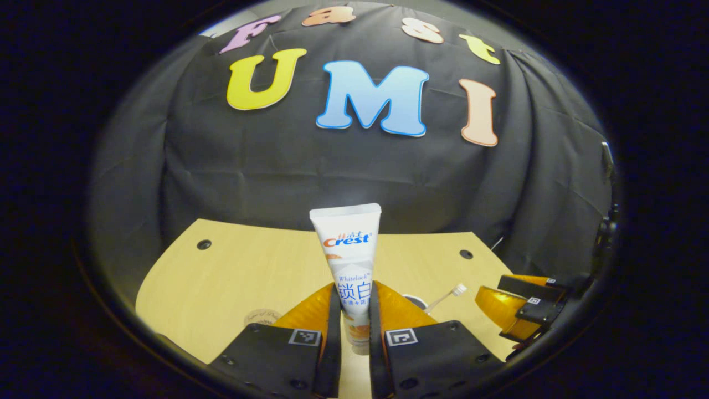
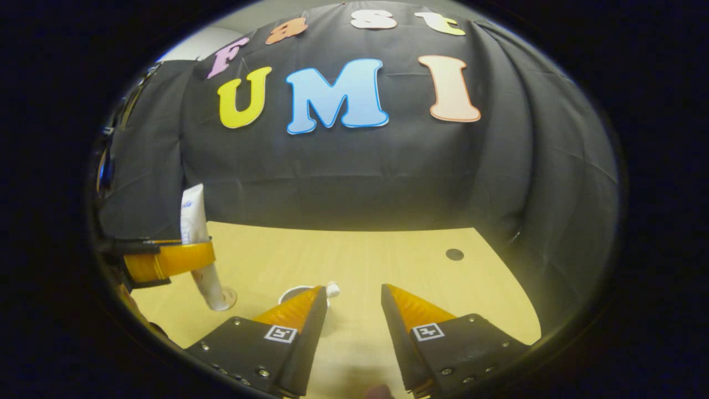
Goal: Put the toothbrush and toothpaste on the desktop into the cup, then pick up the cup and place it on the coaster on the desktop.
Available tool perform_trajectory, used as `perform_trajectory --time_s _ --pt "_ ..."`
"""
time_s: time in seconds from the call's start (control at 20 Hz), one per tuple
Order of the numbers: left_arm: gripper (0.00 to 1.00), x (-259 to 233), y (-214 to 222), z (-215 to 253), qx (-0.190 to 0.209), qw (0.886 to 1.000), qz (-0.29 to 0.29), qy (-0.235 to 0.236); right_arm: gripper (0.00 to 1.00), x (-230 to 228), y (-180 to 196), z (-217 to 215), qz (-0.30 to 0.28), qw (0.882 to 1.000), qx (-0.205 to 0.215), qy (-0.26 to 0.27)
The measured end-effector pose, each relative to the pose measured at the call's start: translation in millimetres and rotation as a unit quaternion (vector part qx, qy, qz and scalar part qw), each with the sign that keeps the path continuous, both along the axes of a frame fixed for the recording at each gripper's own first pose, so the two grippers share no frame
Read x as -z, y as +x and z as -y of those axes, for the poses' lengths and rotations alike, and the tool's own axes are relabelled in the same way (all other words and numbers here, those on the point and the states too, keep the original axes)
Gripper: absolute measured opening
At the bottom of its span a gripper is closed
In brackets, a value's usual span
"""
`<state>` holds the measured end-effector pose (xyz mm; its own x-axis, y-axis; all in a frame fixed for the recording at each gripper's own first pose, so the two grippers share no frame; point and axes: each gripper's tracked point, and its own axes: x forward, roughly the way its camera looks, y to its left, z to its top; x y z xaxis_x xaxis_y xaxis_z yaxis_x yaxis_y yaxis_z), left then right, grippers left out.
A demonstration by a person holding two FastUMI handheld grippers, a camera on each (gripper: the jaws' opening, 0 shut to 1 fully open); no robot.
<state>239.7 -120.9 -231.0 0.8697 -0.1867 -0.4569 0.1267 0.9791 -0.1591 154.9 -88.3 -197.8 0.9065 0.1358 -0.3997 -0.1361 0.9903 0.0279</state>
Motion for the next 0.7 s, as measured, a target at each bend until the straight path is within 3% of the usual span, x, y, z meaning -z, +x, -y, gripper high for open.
perform_trajectory --time_s 0.2,0.4,0.7 --pt "0.28 -6.9 20.5 17.9 -0.004 0.999 0.047 -0.013 0.61 18.7 -9.6 25.2 -0.020 1.000 0.015 -0.010" --pt "0.28 -7.0 37.7 28.5 -0.005 0.995 0.096 0.010 0.61 31.9 -21.1 47.9 -0.035 0.999 0.029 -0.021" --pt "0.28 17.2 45.8 51.1 0.004 0.993 0.119 0.024 0.61 52.2 -42.6 72.9 -0.059 0.997 0.041 -0.037"
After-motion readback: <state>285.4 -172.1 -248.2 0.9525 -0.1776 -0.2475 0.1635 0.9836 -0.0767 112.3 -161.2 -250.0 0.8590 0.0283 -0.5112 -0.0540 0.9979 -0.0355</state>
